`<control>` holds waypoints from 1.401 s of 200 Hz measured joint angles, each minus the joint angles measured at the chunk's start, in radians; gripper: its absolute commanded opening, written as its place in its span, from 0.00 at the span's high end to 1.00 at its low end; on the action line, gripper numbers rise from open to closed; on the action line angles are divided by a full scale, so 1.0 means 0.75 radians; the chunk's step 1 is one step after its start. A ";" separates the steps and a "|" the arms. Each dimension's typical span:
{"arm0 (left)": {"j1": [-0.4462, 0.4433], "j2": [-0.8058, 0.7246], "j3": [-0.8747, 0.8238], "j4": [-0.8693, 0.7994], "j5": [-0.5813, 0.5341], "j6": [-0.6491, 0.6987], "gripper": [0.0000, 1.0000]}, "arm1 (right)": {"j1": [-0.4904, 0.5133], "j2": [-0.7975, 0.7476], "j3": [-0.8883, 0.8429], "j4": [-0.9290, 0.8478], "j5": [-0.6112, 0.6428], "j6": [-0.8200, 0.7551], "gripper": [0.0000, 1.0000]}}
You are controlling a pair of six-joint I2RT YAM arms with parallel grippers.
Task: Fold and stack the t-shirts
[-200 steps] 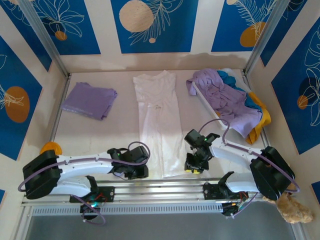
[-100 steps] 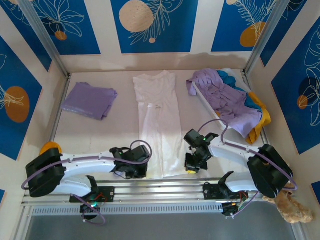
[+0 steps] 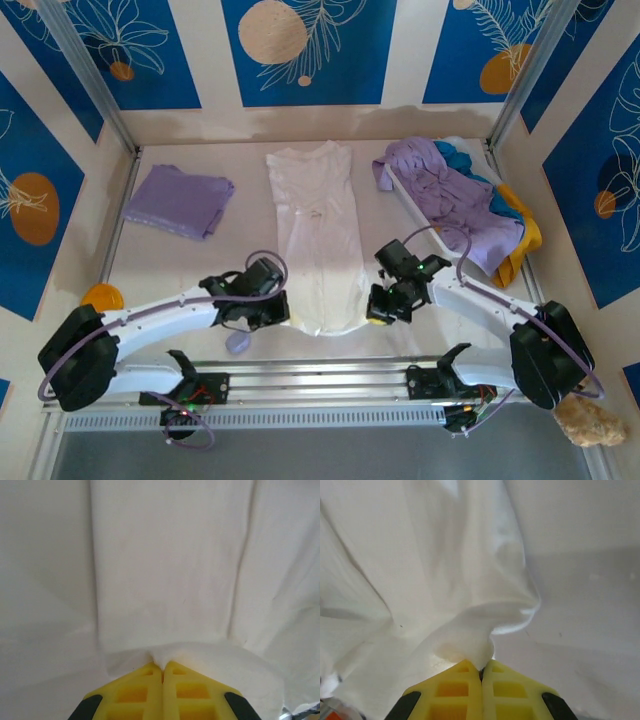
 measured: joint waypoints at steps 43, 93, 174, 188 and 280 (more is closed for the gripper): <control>0.228 0.190 0.215 -0.031 0.080 0.207 1.00 | -0.135 0.211 0.254 0.032 -0.016 -0.048 1.00; 0.424 0.385 0.392 -0.032 0.172 0.345 1.00 | -0.178 0.527 0.638 0.015 -0.015 -0.155 1.00; 0.579 0.724 0.794 -0.058 0.303 0.467 1.00 | -0.266 0.849 1.073 -0.090 -0.005 -0.266 1.00; 0.603 0.772 0.858 -0.065 0.316 0.482 1.00 | -0.286 0.903 1.135 -0.098 -0.005 -0.275 1.00; 0.705 1.038 1.161 -0.148 0.394 0.516 1.00 | -0.374 1.186 1.540 -0.175 -0.081 -0.343 1.00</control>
